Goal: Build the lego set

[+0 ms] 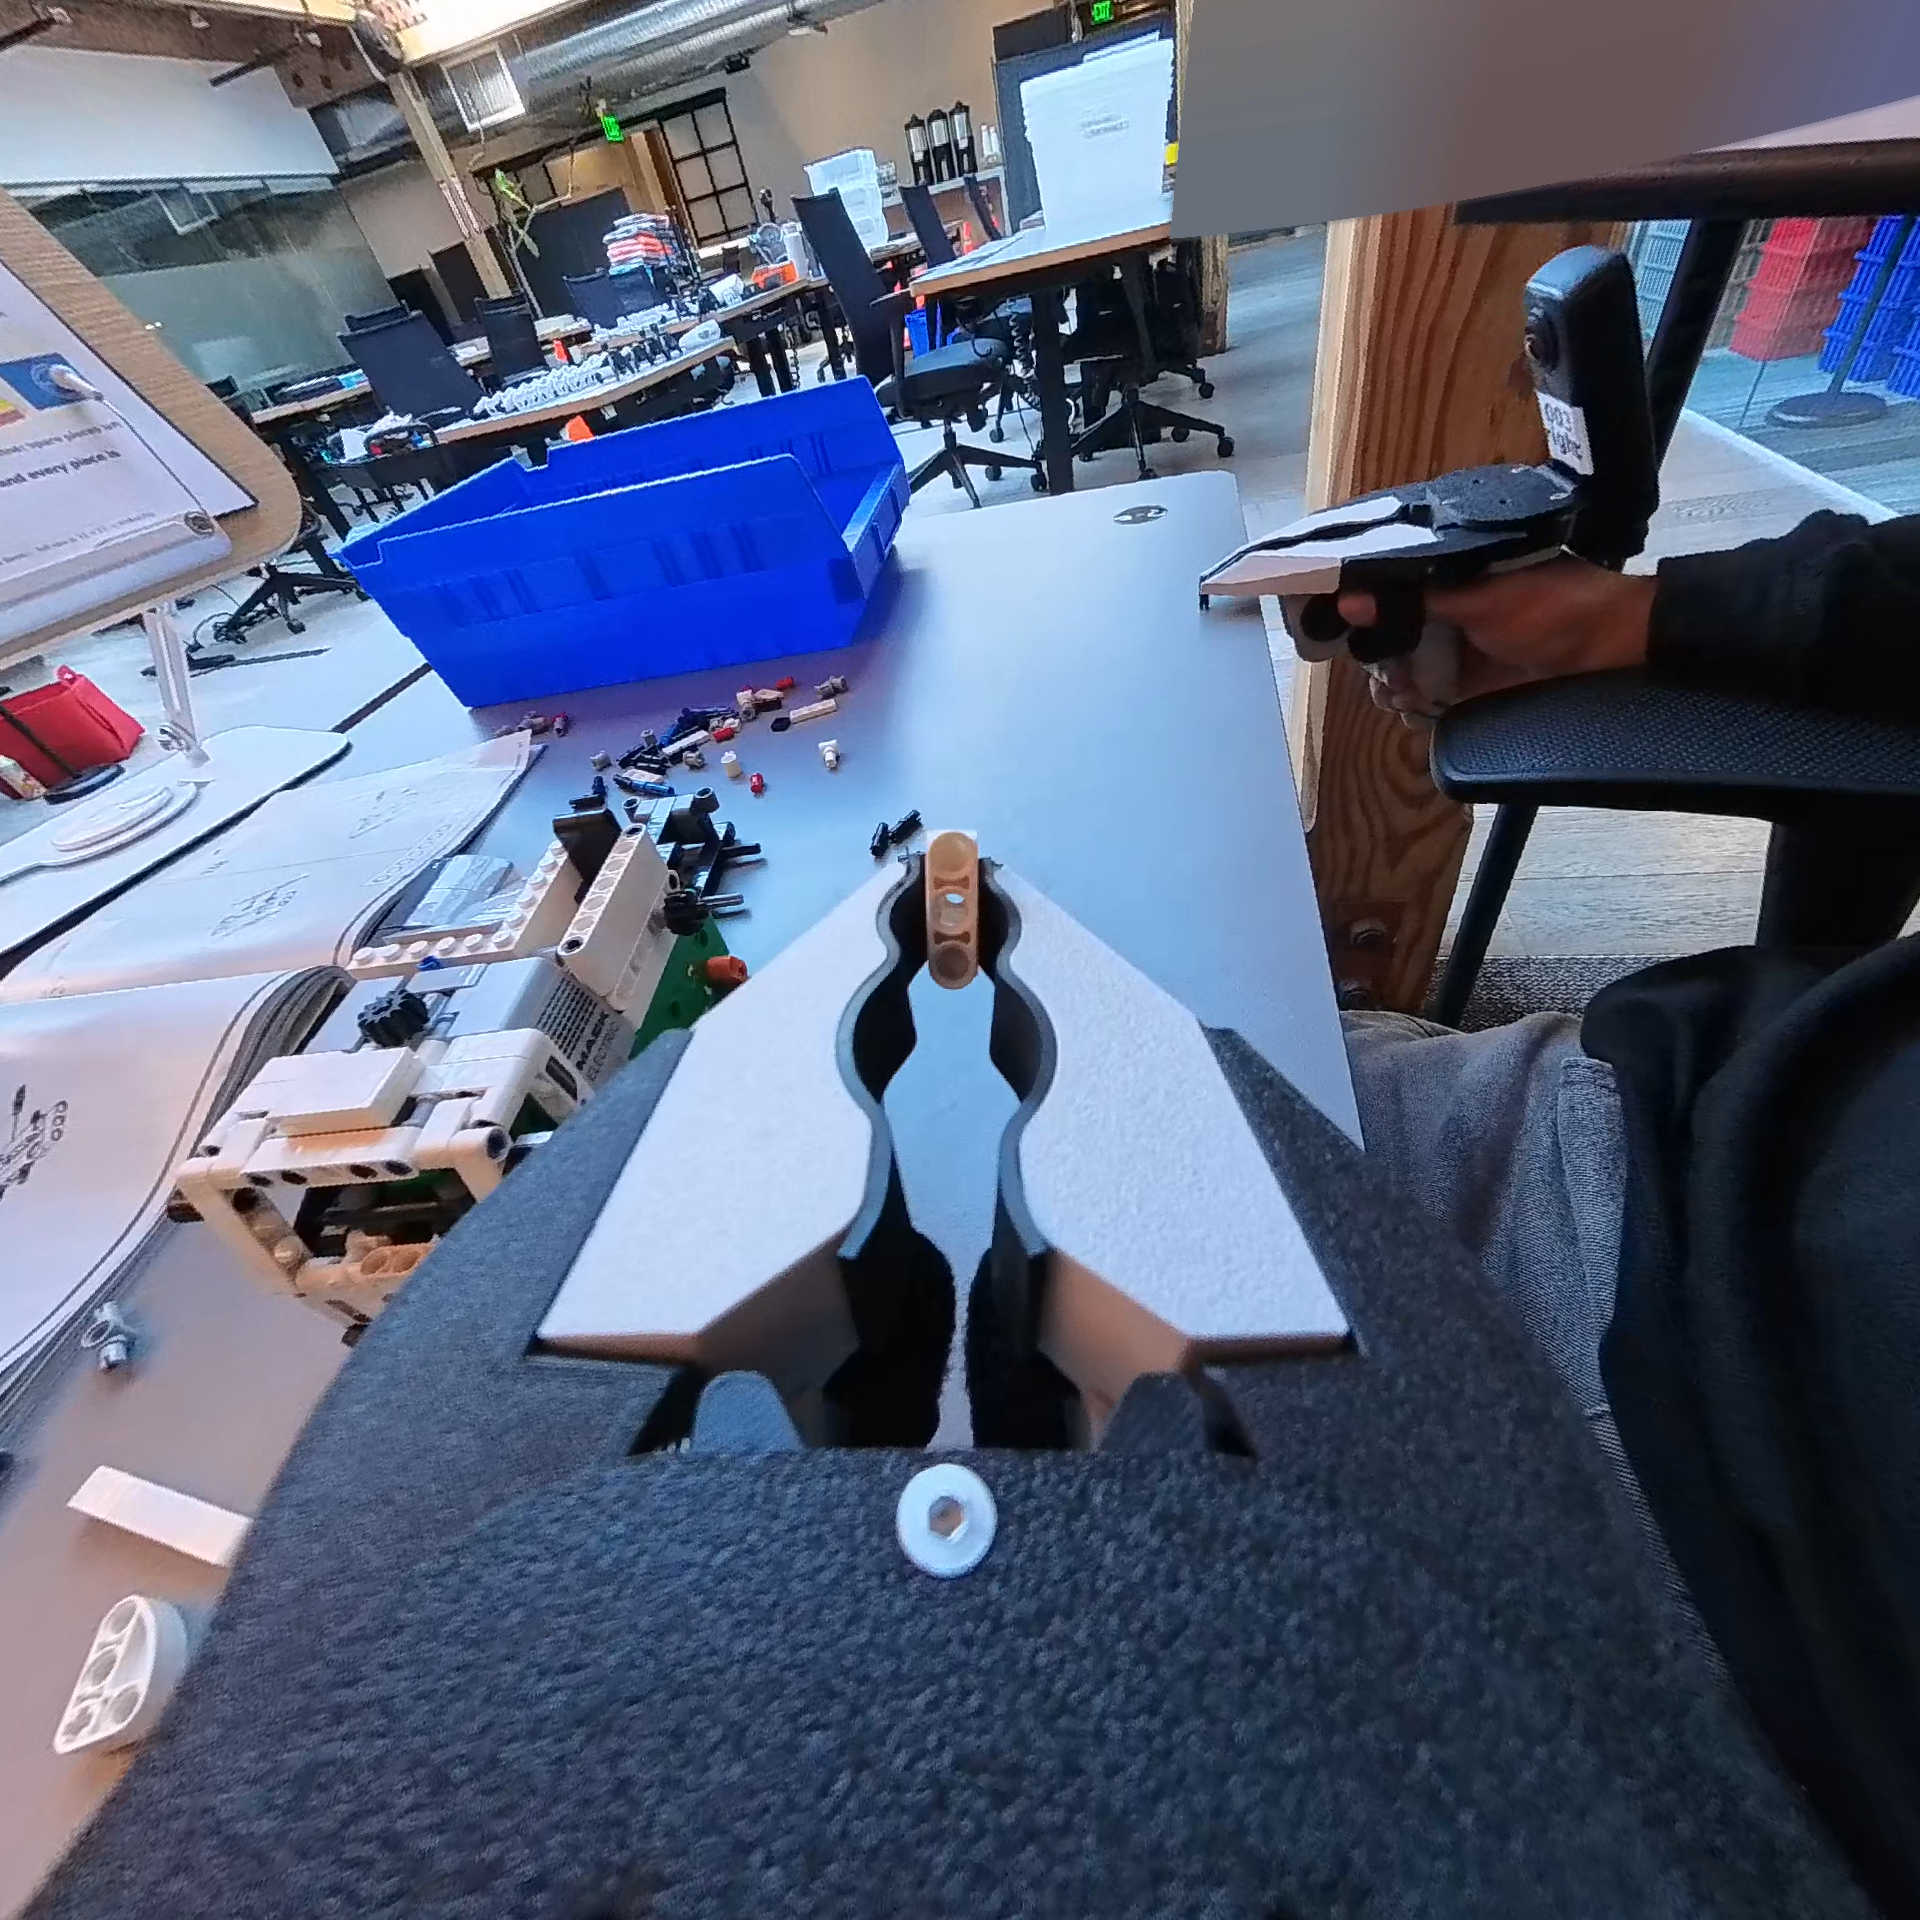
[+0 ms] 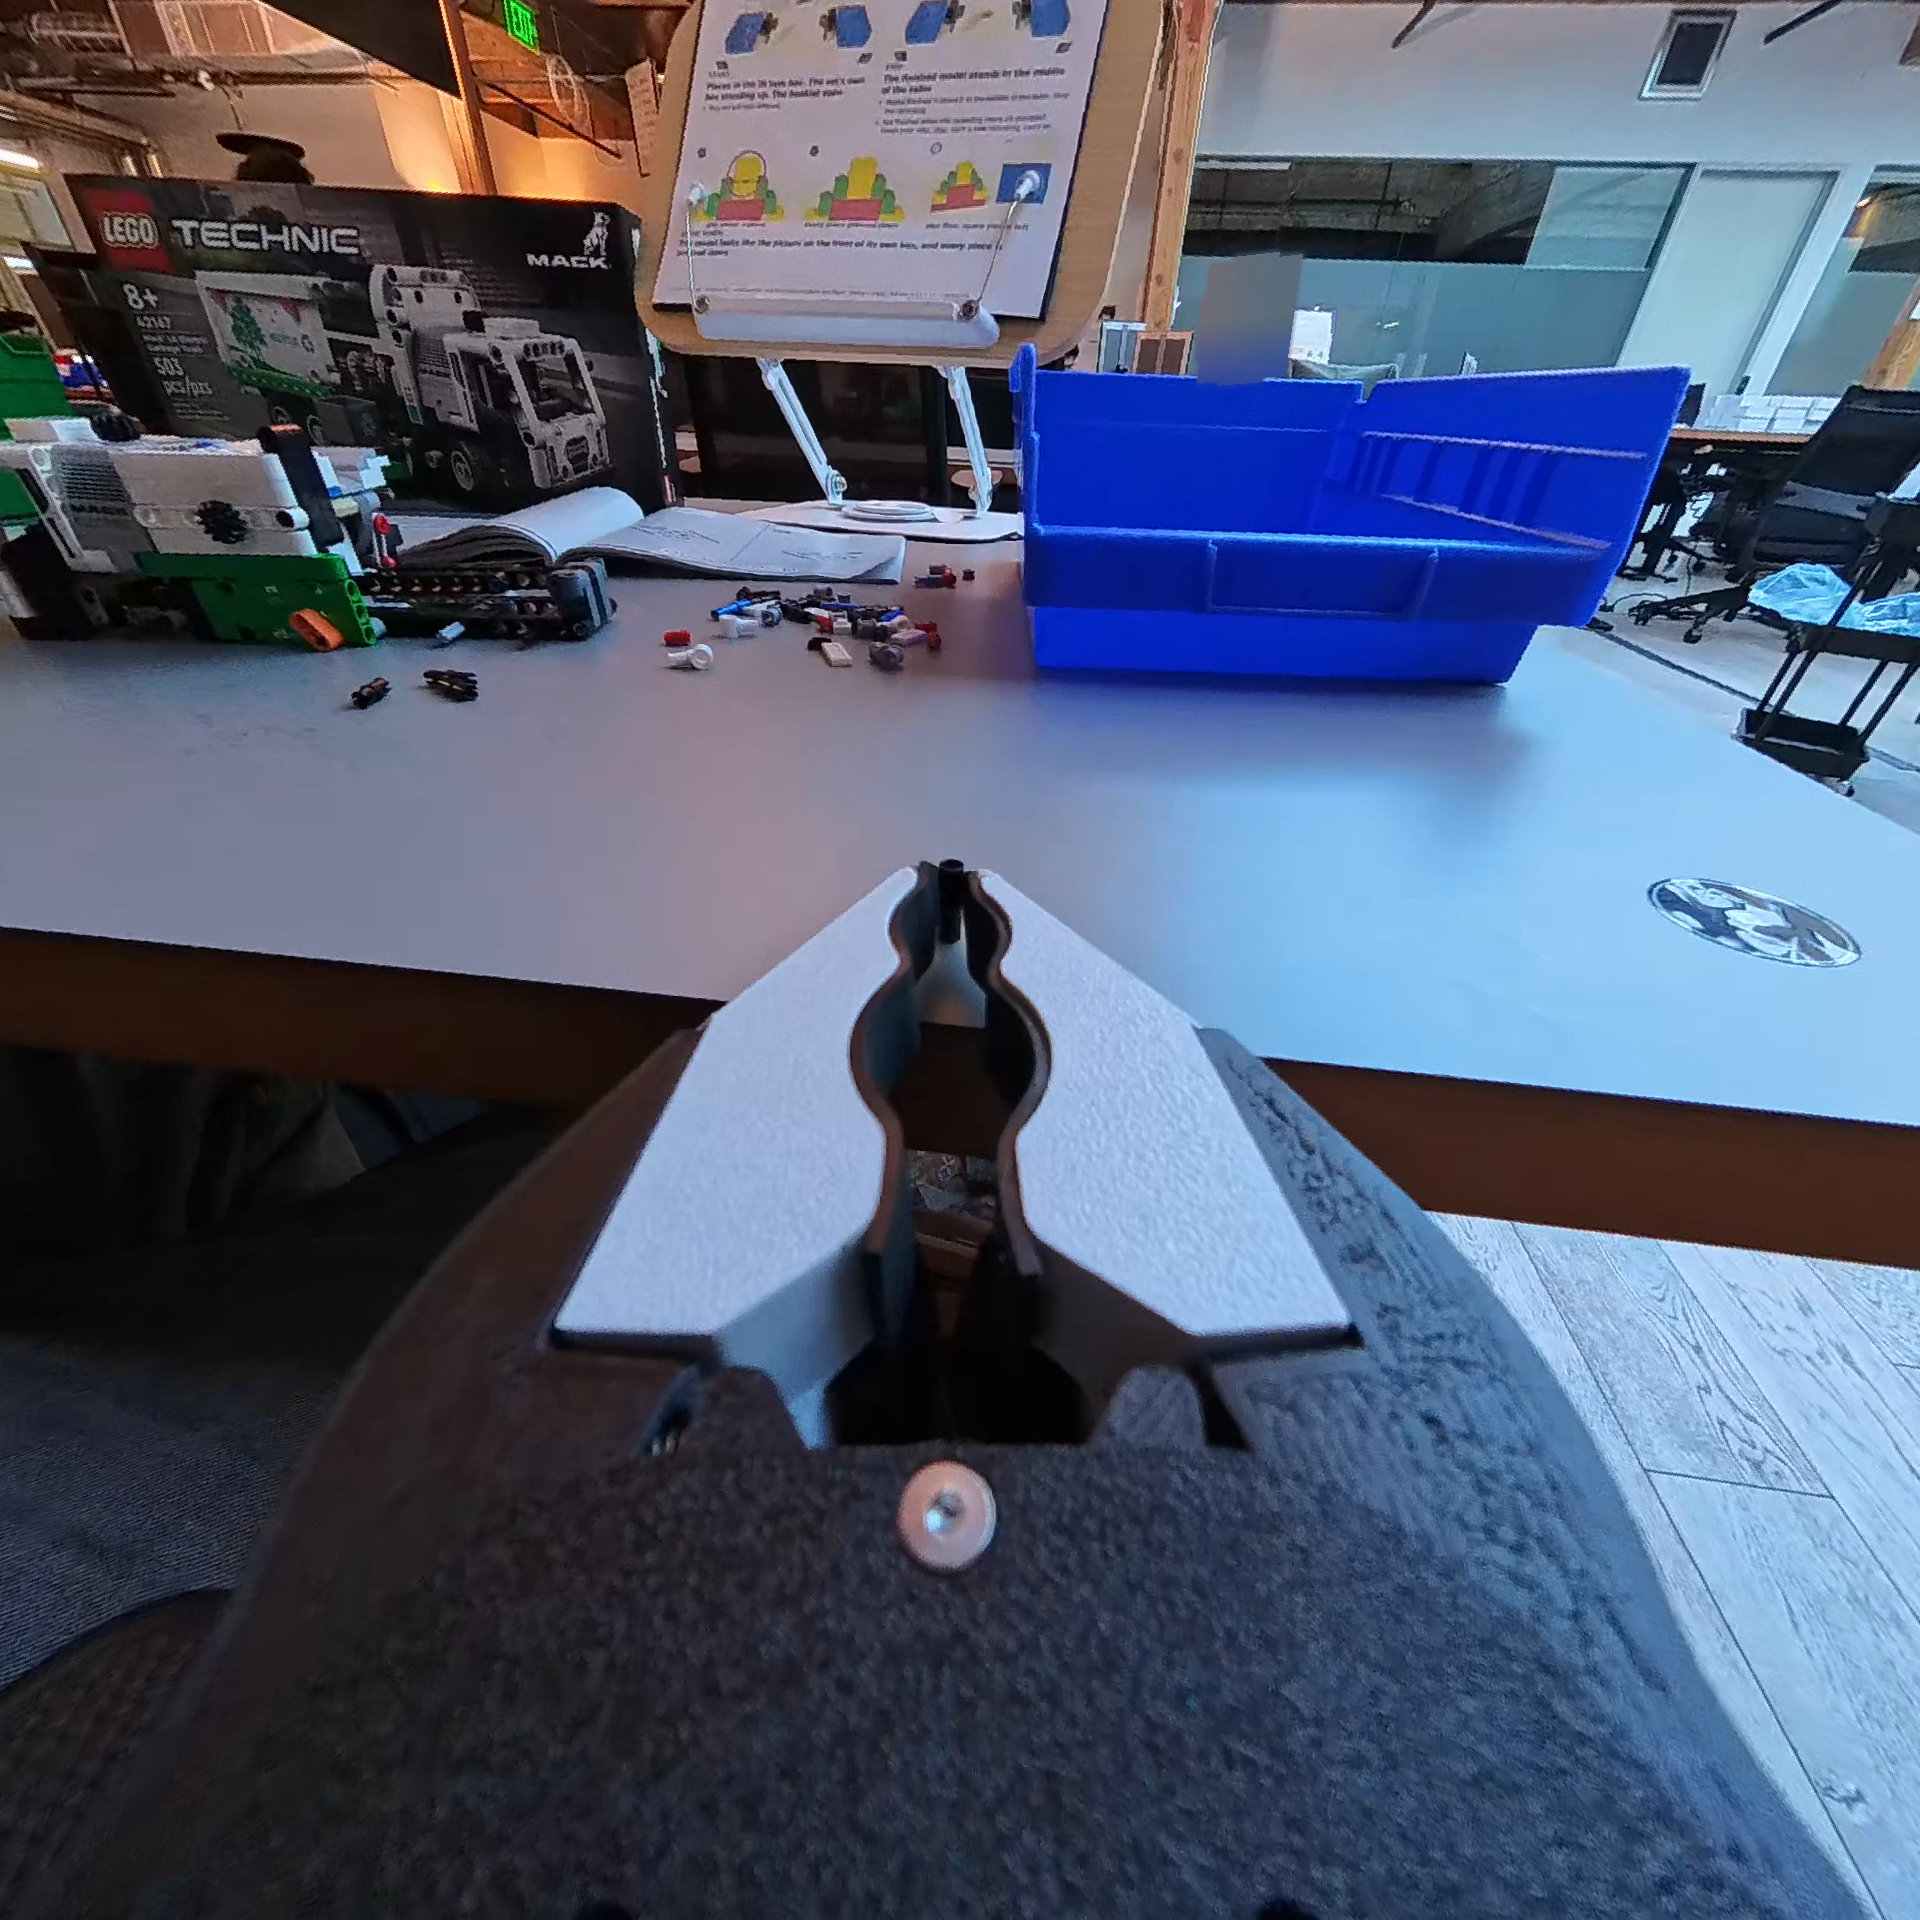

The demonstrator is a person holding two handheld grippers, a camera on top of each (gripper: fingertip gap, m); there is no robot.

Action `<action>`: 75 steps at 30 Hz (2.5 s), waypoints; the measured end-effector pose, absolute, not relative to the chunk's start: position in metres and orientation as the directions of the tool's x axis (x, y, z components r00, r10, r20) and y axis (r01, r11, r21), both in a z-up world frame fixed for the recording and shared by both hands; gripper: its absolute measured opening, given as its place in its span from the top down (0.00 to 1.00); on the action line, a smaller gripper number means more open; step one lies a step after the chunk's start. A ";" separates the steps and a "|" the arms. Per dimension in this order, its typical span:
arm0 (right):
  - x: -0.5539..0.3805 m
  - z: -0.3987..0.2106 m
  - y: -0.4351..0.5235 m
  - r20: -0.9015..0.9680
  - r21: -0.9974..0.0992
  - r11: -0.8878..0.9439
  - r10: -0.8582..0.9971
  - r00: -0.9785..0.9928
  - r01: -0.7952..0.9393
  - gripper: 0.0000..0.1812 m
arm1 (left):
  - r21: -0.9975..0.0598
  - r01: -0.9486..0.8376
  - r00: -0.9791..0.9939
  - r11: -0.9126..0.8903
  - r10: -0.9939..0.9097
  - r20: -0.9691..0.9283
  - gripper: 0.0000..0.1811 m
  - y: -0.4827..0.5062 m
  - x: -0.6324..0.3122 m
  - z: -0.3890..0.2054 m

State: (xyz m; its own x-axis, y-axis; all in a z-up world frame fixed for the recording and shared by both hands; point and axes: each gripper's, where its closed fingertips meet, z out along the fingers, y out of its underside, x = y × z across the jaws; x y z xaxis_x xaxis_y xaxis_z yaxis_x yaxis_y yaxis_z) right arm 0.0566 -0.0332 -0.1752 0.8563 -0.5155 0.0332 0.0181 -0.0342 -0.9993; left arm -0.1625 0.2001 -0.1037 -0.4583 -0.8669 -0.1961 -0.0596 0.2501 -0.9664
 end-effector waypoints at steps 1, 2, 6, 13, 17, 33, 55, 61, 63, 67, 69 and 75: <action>0.057 -0.175 -0.033 0.030 -0.999 -0.033 -0.516 0.856 0.016 0.98 | -0.967 -0.060 -0.459 0.249 -0.867 -0.195 0.97 0.200 -0.163 -0.104; 0.057 -0.175 -0.033 0.030 -0.999 -0.034 -0.518 0.855 0.015 0.98 | -0.967 -0.060 -0.459 0.248 -0.867 -0.194 0.97 0.200 -0.163 -0.104; 0.057 -0.176 -0.033 0.027 -0.999 -0.033 -0.519 0.855 0.012 0.97 | -0.966 -0.061 -0.461 0.253 -0.865 -0.198 0.97 0.199 -0.163 -0.104; 0.056 -0.176 -0.033 0.030 -0.999 -0.036 -0.518 0.855 0.013 0.96 | -0.965 -0.061 -0.463 0.256 -0.863 -0.200 0.97 0.199 -0.163 -0.104; 0.056 -0.175 -0.033 0.045 -0.999 -0.047 -0.522 0.852 0.024 0.97 | -0.964 -0.061 -0.464 0.258 -0.863 -0.202 0.97 0.199 -0.163 -0.105; 0.059 -0.158 -0.038 0.037 -0.999 -0.008 -0.547 0.836 0.039 0.88 | -0.964 -0.065 -0.466 0.259 -0.862 -0.200 0.97 0.198 -0.162 -0.105; 0.048 -0.173 -0.036 0.052 -0.151 -0.975 0.160 0.986 0.166 0.88 | -0.962 -0.073 -0.480 0.262 -0.855 -0.196 0.97 0.197 -0.162 -0.107; 0.050 -0.180 -0.036 0.080 -0.121 -0.969 0.208 0.975 0.217 0.91 | -0.955 -0.084 -0.491 0.286 -0.845 -0.210 0.97 0.194 -0.162 -0.111; 0.054 -0.181 -0.036 0.088 -0.117 -0.969 0.207 0.974 0.217 0.92 | -0.955 -0.082 -0.491 0.284 -0.846 -0.209 0.97 0.194 -0.162 -0.110; 0.055 -0.179 -0.033 0.077 -0.150 -0.966 0.201 0.977 0.210 0.93 | -0.956 -0.082 -0.491 0.282 -0.846 -0.207 0.97 0.194 -0.162 -0.110; 0.055 -0.180 -0.035 0.072 -0.142 -0.967 0.202 0.977 0.211 0.93 | -0.955 -0.084 -0.492 0.283 -0.845 -0.207 0.97 0.194 -0.162 -0.111; 0.054 -0.188 -0.035 0.058 -0.152 -0.967 0.199 0.978 0.205 0.94 | -0.956 -0.085 -0.493 0.282 -0.845 -0.206 0.97 0.194 -0.162 -0.111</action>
State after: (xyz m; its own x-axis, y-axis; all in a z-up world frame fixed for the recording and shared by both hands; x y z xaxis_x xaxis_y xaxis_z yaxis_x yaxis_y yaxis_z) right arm 0.0539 -0.0352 -0.1881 0.9784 0.1985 0.0582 0.2052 -0.9669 -0.1518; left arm -0.1620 0.1943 -0.1108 -0.4931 -0.8453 -0.2059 -0.0847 0.2822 -0.9556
